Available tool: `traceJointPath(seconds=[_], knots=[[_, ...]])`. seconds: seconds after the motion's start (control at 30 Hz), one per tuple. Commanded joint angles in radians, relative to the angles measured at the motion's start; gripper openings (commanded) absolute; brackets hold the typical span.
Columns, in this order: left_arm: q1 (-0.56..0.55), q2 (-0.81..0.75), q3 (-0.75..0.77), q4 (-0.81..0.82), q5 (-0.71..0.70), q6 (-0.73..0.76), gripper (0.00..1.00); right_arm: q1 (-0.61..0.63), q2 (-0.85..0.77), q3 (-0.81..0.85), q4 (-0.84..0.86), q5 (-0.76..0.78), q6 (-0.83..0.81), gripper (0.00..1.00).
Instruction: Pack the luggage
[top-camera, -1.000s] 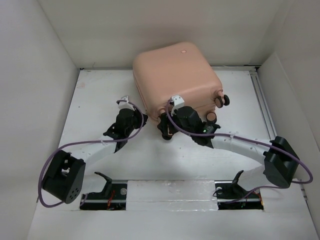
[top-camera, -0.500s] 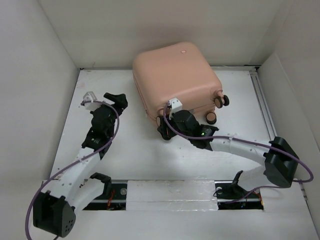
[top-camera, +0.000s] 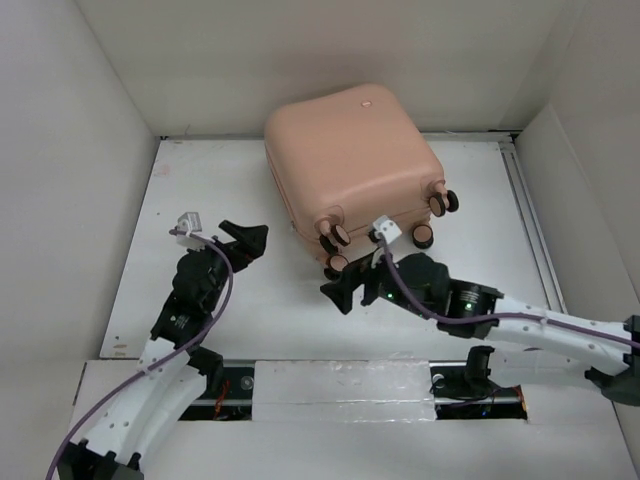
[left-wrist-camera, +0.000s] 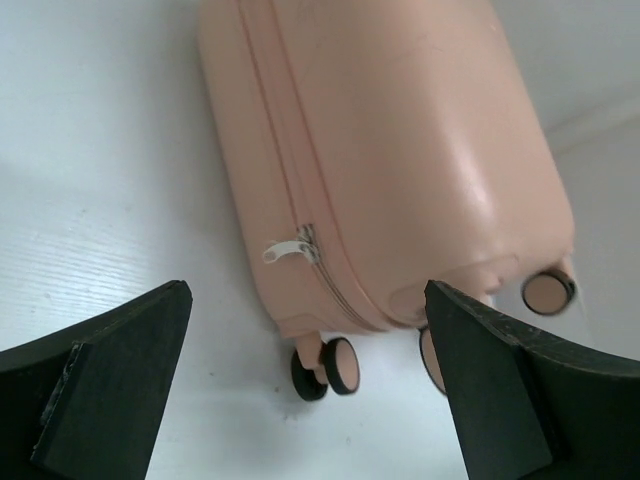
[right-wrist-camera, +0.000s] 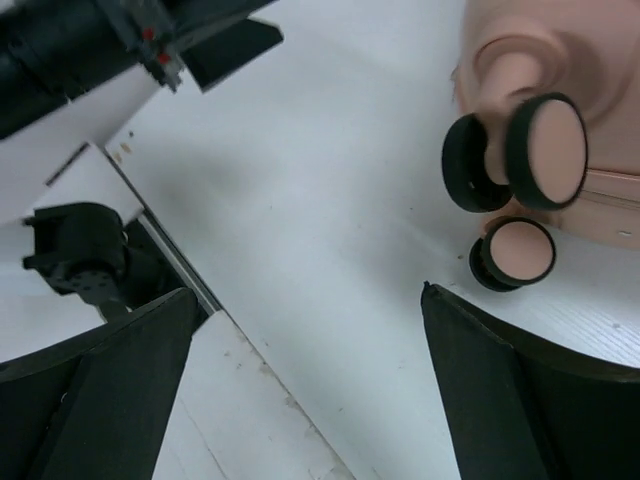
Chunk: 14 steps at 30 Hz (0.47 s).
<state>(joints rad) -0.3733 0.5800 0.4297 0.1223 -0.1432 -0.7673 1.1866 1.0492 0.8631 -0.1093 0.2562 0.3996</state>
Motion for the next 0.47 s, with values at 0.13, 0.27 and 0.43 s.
traceJointPath(seconds=[0.13, 0.27, 0.43], knots=[[-0.001, -0.166, -0.019, -0.018, 0.149, 0.028, 1.00, 0.011, -0.208, -0.105, -0.130, 0.118, 0.079, 1.00], [-0.001, -0.190, -0.029, -0.039, 0.159, 0.028, 1.00, 0.011, -0.270, -0.124, -0.216, 0.187, 0.128, 1.00], [-0.001, -0.224, -0.091, -0.059, 0.119, 0.004, 1.00, 0.011, -0.325, -0.147, -0.256, 0.221, 0.174, 1.00]])
